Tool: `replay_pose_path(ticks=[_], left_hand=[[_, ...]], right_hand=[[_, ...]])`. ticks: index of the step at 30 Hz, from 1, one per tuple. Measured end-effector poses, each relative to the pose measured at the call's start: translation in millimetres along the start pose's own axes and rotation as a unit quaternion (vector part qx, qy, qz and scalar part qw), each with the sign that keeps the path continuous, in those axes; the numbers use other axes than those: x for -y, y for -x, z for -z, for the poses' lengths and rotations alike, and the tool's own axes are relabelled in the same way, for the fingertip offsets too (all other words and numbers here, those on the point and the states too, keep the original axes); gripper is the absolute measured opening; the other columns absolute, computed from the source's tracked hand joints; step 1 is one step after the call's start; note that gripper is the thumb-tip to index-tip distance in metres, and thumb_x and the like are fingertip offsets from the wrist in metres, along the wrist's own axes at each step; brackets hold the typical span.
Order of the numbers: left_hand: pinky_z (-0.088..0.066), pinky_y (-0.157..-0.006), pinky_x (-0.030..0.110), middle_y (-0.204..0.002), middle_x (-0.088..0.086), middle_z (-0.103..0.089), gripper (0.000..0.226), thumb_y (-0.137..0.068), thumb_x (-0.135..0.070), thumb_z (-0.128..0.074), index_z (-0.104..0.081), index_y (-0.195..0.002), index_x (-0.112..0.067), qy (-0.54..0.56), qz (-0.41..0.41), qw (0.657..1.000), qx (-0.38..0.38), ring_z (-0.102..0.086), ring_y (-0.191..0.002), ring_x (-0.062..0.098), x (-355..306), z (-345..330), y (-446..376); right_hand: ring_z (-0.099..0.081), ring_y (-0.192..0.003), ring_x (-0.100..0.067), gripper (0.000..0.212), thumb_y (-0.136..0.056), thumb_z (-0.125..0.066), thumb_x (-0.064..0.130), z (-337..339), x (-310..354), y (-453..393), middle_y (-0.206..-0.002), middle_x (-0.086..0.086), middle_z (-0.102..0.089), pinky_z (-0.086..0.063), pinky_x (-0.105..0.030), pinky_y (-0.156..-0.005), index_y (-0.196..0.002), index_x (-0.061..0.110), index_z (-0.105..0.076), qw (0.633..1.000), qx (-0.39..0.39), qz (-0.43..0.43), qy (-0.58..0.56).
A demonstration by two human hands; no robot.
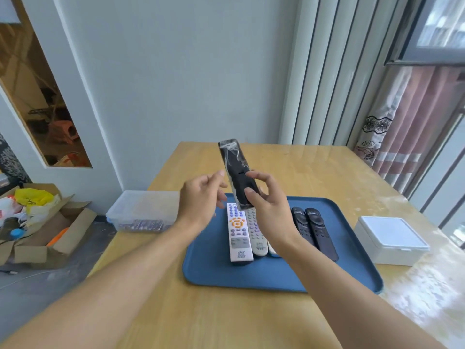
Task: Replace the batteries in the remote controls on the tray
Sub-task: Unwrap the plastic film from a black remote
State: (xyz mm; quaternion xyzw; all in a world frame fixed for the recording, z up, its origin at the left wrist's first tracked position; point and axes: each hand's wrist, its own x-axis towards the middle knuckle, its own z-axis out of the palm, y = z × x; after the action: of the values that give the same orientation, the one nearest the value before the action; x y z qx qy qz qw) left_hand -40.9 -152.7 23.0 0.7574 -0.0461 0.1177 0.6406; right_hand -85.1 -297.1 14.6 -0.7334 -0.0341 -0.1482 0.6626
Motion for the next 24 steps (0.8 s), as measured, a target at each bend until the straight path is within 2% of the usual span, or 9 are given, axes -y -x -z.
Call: replay_pose_path(ticks=[2,5,6,8,10,13,19,22,24], left_hand=[[-0.052,-0.052,0.032,-0.076,0.004,-0.071,0.045,-0.102,-0.048,-0.051,-0.071,-0.093,-0.008,0.027,0.034,0.997,0.060,-0.069,-0.070,0.020,11.3,-17.7,6.0],[-0.056,-0.091,0.051,-0.100,0.006,-0.076,0.037,-0.104,-0.045,-0.048,-0.069,-0.108,-0.014,0.111,0.038,0.990,0.078,-0.071,-0.099,0.029,26.8,-30.4,9.2],[-0.054,-0.095,0.056,-0.103,0.009,-0.075,0.036,-0.104,-0.044,-0.047,-0.068,-0.109,-0.015,0.134,0.039,0.987,0.078,-0.070,-0.102,0.033,31.5,-30.9,9.3],[-0.054,-0.092,0.060,-0.104,0.010,-0.074,0.034,-0.105,-0.043,-0.045,-0.069,-0.109,-0.019,0.155,0.031,0.984,0.084,-0.067,-0.101,0.040,38.2,-29.0,9.7],[-0.053,-0.092,0.062,-0.107,0.009,-0.073,0.031,-0.106,-0.041,-0.044,-0.069,-0.111,-0.023,0.161,0.024,0.982,0.100,-0.067,-0.102,0.036,41.8,-27.4,10.5],[-0.049,-0.096,0.067,-0.112,0.015,-0.071,0.032,-0.105,-0.042,-0.044,-0.067,-0.113,-0.020,0.160,0.023,0.979,0.124,-0.066,-0.108,0.040,43.2,-28.9,13.5],[-0.054,-0.088,0.066,-0.114,0.009,-0.073,0.028,-0.108,-0.040,-0.042,-0.067,-0.116,-0.029,0.168,0.061,0.975,0.130,-0.071,-0.096,0.029,48.7,-28.8,24.8],[-0.055,-0.091,0.056,-0.111,0.001,-0.074,0.029,-0.109,-0.039,-0.040,-0.068,-0.114,-0.032,0.153,0.038,0.979,0.125,-0.071,-0.102,0.023,48.2,-27.4,27.4],[-0.058,-0.075,0.046,-0.099,0.000,-0.073,0.029,-0.108,-0.040,-0.040,-0.066,-0.116,-0.028,0.143,0.033,0.979,0.141,-0.071,-0.088,0.025,47.6,-26.9,29.7]], right_hand=[[-0.070,-0.102,-0.029,0.030,-0.096,-0.057,0.014,5.3,-7.4,-0.4,-0.119,-0.014,-0.069,-0.056,-0.041,-0.090,-0.122,0.029,-0.058,0.999,0.023,0.033,-0.031],[-0.070,-0.097,-0.010,0.031,-0.100,-0.060,0.014,9.4,-19.2,1.9,-0.108,0.005,-0.075,-0.051,-0.020,-0.085,-0.127,0.029,-0.062,0.998,0.023,0.050,0.021],[-0.068,-0.091,-0.003,0.029,-0.100,-0.060,0.020,10.2,-23.7,1.7,-0.105,0.014,-0.074,-0.048,-0.017,-0.084,-0.126,0.033,-0.063,0.995,0.014,0.067,0.070],[-0.065,-0.090,-0.001,0.025,-0.100,-0.061,0.028,13.4,-34.8,-4.6,-0.104,0.022,-0.070,-0.043,-0.026,-0.100,-0.124,0.034,-0.066,0.964,-0.025,0.148,0.220],[-0.064,-0.095,-0.011,0.027,-0.099,-0.061,0.029,18.3,-44.2,-13.9,-0.103,0.017,-0.069,-0.034,-0.039,-0.114,-0.125,0.027,-0.068,0.900,-0.062,0.260,0.345],[-0.063,-0.088,-0.022,0.026,-0.097,-0.064,0.019,25.3,-51.3,-18.6,-0.099,0.007,-0.069,-0.036,-0.047,-0.111,-0.122,0.022,-0.072,0.845,-0.098,0.342,0.400],[-0.063,-0.088,-0.022,0.023,-0.096,-0.066,0.024,24.8,-57.2,-7.2,-0.101,0.003,-0.068,-0.038,-0.047,-0.108,-0.117,0.023,-0.075,0.833,-0.076,0.353,0.419],[-0.059,-0.095,-0.019,0.026,-0.097,-0.063,0.029,23.1,-51.8,-2.1,-0.103,0.006,-0.064,-0.043,-0.039,-0.099,-0.121,0.022,-0.071,0.865,-0.042,0.315,0.388],[-0.055,-0.100,-0.014,0.025,-0.098,-0.062,0.030,22.5,-48.6,2.9,-0.105,0.011,-0.060,-0.043,-0.033,-0.094,-0.121,0.022,-0.068,0.894,-0.017,0.270,0.357]])
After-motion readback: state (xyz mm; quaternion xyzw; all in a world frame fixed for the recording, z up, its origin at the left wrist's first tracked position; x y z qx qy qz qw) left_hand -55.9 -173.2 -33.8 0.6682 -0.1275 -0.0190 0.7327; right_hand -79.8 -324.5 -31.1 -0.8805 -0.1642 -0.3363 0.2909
